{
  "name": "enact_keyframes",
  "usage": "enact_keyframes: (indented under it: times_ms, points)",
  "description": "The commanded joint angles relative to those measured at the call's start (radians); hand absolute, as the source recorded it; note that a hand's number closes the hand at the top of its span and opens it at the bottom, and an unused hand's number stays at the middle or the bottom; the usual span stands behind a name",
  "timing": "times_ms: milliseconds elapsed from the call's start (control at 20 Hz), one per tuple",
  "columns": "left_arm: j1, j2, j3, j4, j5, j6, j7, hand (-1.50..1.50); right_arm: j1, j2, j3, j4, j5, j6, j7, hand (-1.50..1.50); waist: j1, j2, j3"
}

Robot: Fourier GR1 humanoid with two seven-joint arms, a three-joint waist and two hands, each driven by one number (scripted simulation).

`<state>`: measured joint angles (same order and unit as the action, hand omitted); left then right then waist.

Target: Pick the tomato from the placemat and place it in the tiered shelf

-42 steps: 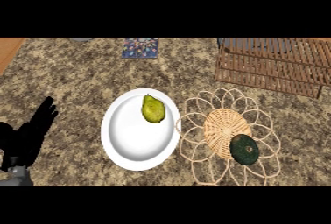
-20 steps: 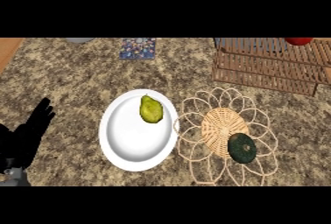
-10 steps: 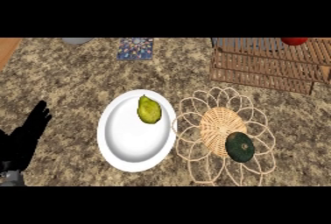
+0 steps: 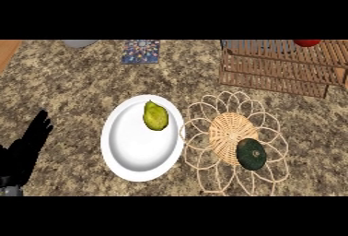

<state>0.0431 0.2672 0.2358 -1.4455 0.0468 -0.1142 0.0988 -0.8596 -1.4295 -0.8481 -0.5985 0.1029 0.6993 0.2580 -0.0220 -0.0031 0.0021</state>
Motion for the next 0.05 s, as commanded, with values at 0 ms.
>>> enact_keyframes:
  times_ms: [0]
  points:
    - [-0.018, 0.006, 0.005, 0.0, 0.001, 0.0, 0.009, 0.0, 0.098, -0.16, -0.084, 0.14, -0.015, 0.128, -0.097, -1.5, -0.009, 0.001, 0.002]
